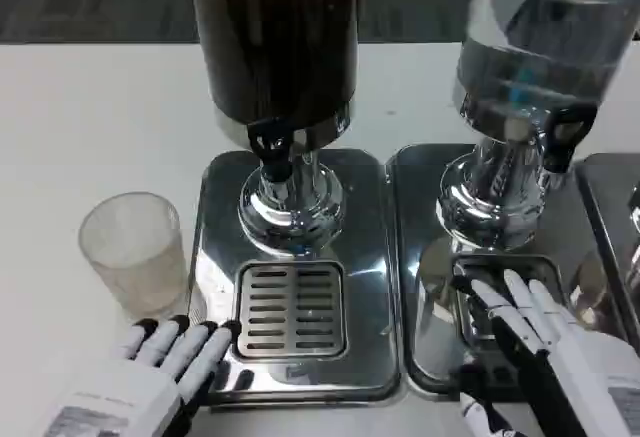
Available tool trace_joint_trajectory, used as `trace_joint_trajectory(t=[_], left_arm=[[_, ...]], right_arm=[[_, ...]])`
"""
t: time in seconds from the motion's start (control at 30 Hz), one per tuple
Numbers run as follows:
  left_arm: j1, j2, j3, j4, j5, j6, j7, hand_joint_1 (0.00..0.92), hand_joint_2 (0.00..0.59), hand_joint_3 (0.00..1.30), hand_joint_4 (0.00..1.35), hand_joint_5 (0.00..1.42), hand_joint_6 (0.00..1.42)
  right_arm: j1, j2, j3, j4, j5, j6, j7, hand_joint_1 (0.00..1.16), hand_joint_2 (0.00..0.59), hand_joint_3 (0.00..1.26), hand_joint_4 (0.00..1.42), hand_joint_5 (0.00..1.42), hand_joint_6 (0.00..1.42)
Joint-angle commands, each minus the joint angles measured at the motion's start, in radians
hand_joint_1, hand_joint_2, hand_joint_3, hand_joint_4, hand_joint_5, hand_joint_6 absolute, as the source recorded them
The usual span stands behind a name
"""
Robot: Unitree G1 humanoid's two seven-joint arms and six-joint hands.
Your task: Grasp the cup under the faucet to collect the drink, then remove the cup.
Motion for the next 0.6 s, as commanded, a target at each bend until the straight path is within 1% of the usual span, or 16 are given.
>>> trace_joint_trajectory(t=[0.03,0.2,0.33,0.47,0.6], left_arm=[[0.007,0.001,0.007,-0.009,0.002,0.004,0.011,0.0,0.141,0.0,0.0,0.0,0.0],[-0.003,0.005,0.008,0.003,-0.007,0.002,0.006,0.0,0.141,0.0,0.0,0.0,0.0],[-0.002,0.0,0.006,0.008,-0.009,0.003,0.012,0.0,0.141,0.0,0.0,0.0,0.0],[0.015,0.003,0.02,0.01,-0.016,-0.007,0.038,0.0,0.138,0.0,0.0,0.0,0.0],[0.045,0.008,0.049,0.003,-0.03,-0.022,0.064,0.0,0.133,0.0,0.0,0.0,0.0]], right_arm=[[0.0,-0.004,-0.007,0.006,0.009,-0.006,0.001,0.59,0.561,0.13,0.0,0.0,0.06],[-0.003,-0.005,-0.009,0.009,0.014,-0.002,0.006,0.59,0.561,0.13,0.0,0.0,0.06],[-0.007,-0.004,-0.01,0.017,0.018,-0.005,0.003,0.59,0.561,0.13,0.0,0.0,0.06],[-0.006,-0.006,-0.014,0.016,0.027,-0.005,0.009,0.59,0.561,0.13,0.0,0.0,0.06],[-0.005,-0.005,-0.012,0.017,0.036,-0.006,0.01,0.59,0.561,0.13,0.0,0.0,0.06]])
